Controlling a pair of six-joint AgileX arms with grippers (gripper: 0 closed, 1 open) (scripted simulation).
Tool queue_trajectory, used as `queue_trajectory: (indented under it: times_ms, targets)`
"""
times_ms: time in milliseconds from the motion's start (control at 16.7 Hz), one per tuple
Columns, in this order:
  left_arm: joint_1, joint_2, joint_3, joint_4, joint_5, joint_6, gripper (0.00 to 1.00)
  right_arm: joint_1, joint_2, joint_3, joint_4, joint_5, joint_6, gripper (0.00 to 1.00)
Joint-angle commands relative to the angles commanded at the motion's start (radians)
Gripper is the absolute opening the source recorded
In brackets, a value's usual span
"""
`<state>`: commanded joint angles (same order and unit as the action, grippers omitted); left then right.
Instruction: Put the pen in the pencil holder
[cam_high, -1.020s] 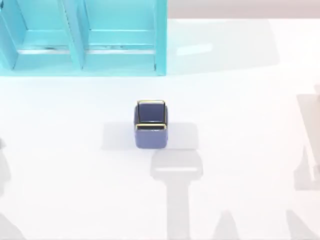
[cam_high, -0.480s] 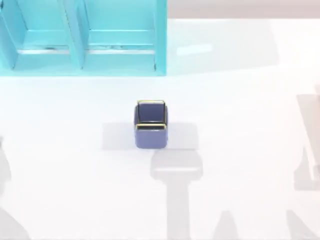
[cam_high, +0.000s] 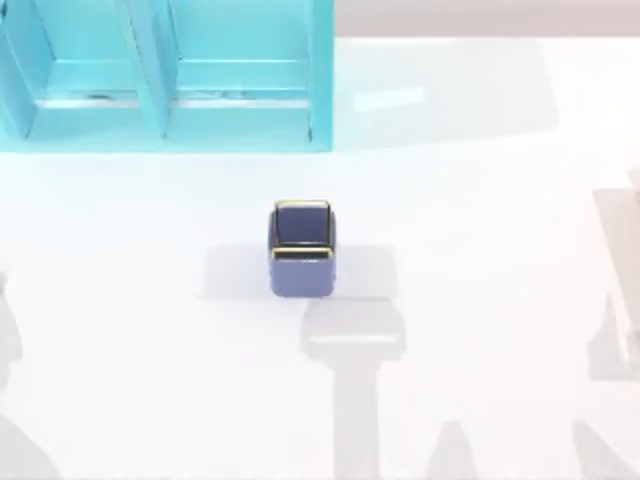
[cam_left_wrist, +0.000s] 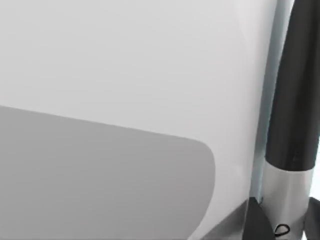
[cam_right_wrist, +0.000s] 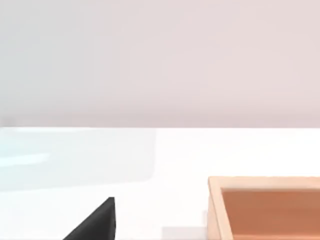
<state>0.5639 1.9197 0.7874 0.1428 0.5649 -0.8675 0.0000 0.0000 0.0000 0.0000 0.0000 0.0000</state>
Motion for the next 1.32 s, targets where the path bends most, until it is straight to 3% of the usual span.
queue_trajectory:
  times_ms: [300, 900, 1320]
  targets:
    - [0.082, -0.114, 0.018, -0.165, 0.037, 0.078, 0.0, 0.0, 0.0, 0.0, 0.0, 0.0, 0.0, 1.0]
    - [0.372, -0.614, 0.035, -0.927, 0.159, 0.398, 0.0, 0.0, 0.0, 0.0, 0.0, 0.0, 0.0, 1.0]
    - [0.417, -0.701, 0.036, -1.021, 0.177, 0.459, 0.0, 0.0, 0.0, 0.0, 0.0, 0.0, 0.0, 1.0]
